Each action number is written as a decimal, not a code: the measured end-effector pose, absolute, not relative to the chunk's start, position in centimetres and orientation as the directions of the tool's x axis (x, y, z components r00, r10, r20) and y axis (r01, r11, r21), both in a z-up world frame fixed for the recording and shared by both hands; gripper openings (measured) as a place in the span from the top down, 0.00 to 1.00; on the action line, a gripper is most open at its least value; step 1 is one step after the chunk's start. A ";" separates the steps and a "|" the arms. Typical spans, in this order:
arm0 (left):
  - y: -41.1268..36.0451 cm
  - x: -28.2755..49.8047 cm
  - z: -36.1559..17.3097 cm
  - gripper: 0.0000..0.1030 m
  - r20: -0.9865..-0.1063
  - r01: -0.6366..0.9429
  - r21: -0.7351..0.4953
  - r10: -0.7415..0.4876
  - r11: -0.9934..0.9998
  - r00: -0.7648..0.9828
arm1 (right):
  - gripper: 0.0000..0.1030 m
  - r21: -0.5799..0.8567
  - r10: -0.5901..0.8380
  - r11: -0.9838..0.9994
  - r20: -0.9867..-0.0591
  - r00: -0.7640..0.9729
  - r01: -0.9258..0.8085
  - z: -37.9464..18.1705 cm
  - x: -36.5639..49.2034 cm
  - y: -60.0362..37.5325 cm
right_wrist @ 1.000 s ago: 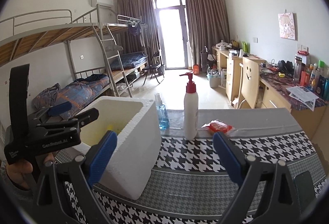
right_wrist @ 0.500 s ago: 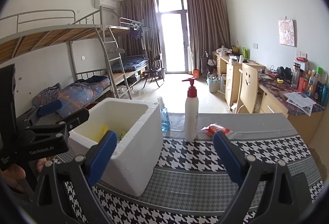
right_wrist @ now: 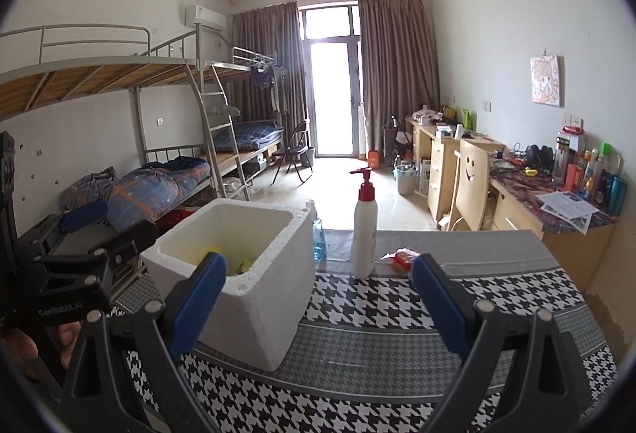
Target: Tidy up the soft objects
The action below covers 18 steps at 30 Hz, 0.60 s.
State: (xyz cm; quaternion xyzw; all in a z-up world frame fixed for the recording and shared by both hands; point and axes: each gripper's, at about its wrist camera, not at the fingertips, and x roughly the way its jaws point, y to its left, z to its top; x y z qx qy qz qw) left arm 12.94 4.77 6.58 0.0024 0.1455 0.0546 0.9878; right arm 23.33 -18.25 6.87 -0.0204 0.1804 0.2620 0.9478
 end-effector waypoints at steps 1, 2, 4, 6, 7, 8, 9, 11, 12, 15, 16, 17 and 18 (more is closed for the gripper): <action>4.7 12.6 6.6 0.01 -0.284 -0.107 0.022 0.109 0.994 0.953 | 0.02 0.055 0.488 0.863 -0.348 0.800 -0.502 6.9 23.1 -18.3; 4.6 12.4 6.6 0.01 -0.281 -0.106 0.022 0.108 0.994 0.954 | 0.00 0.057 0.491 0.862 -0.341 0.802 -0.503 6.9 22.8 -18.5; 4.5 11.7 6.6 0.01 -0.272 -0.109 0.022 0.111 0.994 0.956 | 0.00 0.061 0.497 0.859 -0.334 0.801 -0.508 6.9 22.4 -18.6; 4.5 11.2 6.5 0.01 -0.267 -0.116 0.023 0.118 0.993 0.956 | 0.00 0.062 0.500 0.858 -0.330 0.801 -0.510 6.9 22.2 -18.8; 4.4 11.0 6.5 0.01 -0.265 -0.118 0.021 0.119 0.993 0.957 | 0.00 0.059 0.500 0.857 -0.330 0.801 -0.511 6.9 22.1 -18.8; 4.4 10.7 6.4 0.01 -0.263 -0.119 0.018 0.120 0.993 0.957 | 0.00 0.057 0.501 0.857 -0.329 0.801 -0.512 6.8 21.8 -18.8; 4.2 10.4 6.3 0.01 -0.263 -0.121 0.017 0.121 0.993 0.957 | 0.00 0.055 0.501 0.856 -0.327 0.801 -0.514 6.8 21.6 -18.8; 4.2 10.0 6.1 0.01 -0.260 -0.129 0.019 0.129 0.992 0.957 | 0.00 0.054 0.505 0.854 -0.321 0.801 -0.517 6.7 21.2 -18.9; 4.1 9.7 6.0 0.01 -0.259 -0.132 0.020 0.132 0.991 0.957 | 0.00 0.056 0.508 0.853 -0.316 0.801 -0.519 6.7 21.0 -19.0; 3.9 9.1 5.8 0.01 -0.256 -0.137 0.023 0.138 0.990 0.957 | 0.00 0.052 0.512 0.851 -0.310 0.801 -0.523 6.5 20.4 -19.1; 3.8 8.9 5.8 0.01 -0.255 -0.137 0.025 0.139 0.990 0.957 | 0.00 0.048 0.510 0.851 -0.310 0.802 -0.523 6.4 20.3 -19.1; 3.9 8.8 5.8 0.01 -0.252 -0.138 0.026 0.140 0.990 0.958 | 0.00 0.046 0.509 0.852 -0.309 0.803 -0.522 6.3 20.1 -19.1; 3.9 8.5 5.8 0.01 -0.248 -0.138 0.026 0.140 0.990 0.959 | 0.00 0.045 0.511 0.850 -0.307 0.803 -0.524 6.2 20.0 -19.1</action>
